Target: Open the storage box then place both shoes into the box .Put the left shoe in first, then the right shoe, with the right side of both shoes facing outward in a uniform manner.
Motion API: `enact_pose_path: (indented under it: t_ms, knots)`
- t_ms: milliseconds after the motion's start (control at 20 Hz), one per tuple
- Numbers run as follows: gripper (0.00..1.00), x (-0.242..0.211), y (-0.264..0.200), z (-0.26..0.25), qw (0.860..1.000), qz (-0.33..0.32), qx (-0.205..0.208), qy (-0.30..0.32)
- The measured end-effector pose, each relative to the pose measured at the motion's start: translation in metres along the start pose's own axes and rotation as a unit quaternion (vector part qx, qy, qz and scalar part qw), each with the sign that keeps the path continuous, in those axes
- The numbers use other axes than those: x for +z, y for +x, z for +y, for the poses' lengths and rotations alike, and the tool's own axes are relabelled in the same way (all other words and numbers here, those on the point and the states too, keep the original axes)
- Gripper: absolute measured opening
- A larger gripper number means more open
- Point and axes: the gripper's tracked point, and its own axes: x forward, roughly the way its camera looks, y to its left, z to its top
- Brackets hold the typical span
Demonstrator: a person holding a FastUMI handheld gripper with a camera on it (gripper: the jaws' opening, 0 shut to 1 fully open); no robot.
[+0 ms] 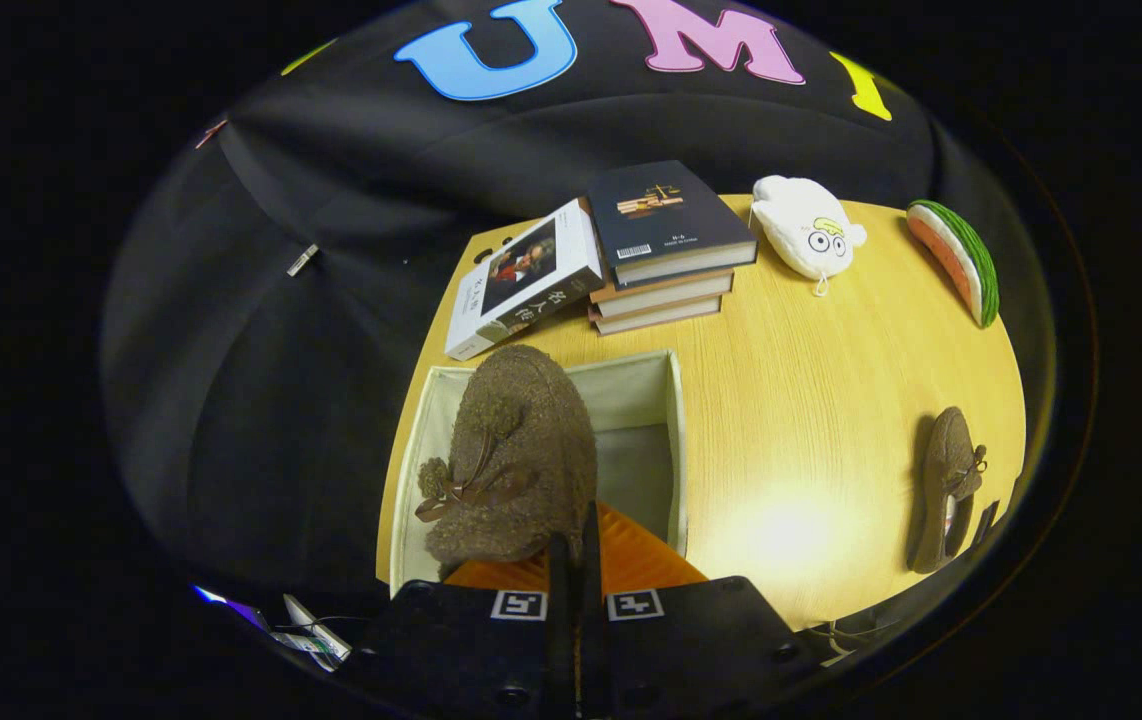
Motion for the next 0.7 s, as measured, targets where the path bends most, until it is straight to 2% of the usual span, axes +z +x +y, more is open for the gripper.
enact_pose_path:
  t_ms: [250, 450, 700]
  knots:
    - [0.07, -0.009, 0.023, 0.013, 0.999, 0.023, -0.006, 0.027]
    - [0.09, -0.040, 0.042, 0.021, 0.996, 0.069, -0.019, 0.053]
    - [0.09, -0.044, 0.055, 0.031, 0.995, 0.071, -0.017, 0.061]
